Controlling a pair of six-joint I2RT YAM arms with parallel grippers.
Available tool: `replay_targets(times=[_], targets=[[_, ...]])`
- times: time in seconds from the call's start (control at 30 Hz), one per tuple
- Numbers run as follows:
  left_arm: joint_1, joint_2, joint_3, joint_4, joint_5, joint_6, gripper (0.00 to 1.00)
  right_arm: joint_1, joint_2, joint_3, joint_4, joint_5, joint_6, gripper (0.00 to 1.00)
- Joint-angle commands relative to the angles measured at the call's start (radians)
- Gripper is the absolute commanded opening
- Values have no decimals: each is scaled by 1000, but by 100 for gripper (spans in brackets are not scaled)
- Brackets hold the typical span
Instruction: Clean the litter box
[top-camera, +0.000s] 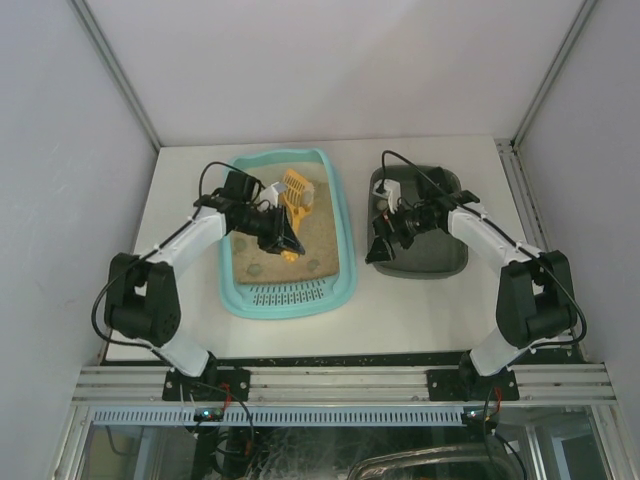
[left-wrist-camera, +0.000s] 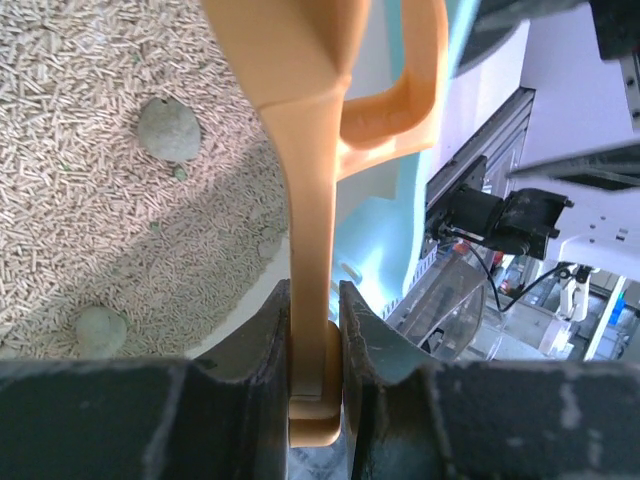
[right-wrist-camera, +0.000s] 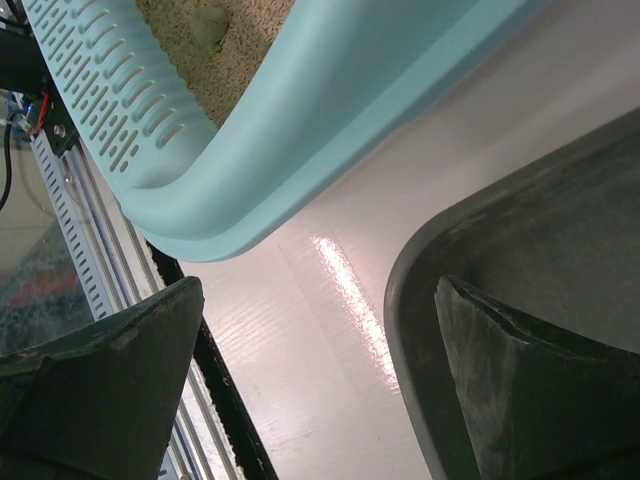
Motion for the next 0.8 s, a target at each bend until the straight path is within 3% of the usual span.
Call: replay_targets(times=[0.0,0.07,0.13,0.2,0.3,0.4,0.47,0.67,0.77], targets=[[4,-171,-99,134,50,-24,0,-36,-13,1,16,-59,14,100],[15,-240,-196,238,67,-61,0,-39,-19,1,13,-63,15,100],[37,-316,-363,504,143,-203,0,-39,-23,1,16,-61,19,100],[51,-400,-612,1000,183,-530,0,-38,-22,2,18,-57,21,100],[54,-469,-878,1722,46,-950,0,-35,-13,4,15,-48,21,100],[50,-375,-912,2146,98,-1190,0,-28,-6,9,10,-41,19,100],[48,-321,-858,2184,162,-1234,0,-22,-3,9,9,-32,17,100],[56,-376,-874,2181,132,-1172,0,-17,-5,9,8,0,9,100],[34,-338,-837,2181,190,-1175,0,-22,2,9,8,1,11,100]])
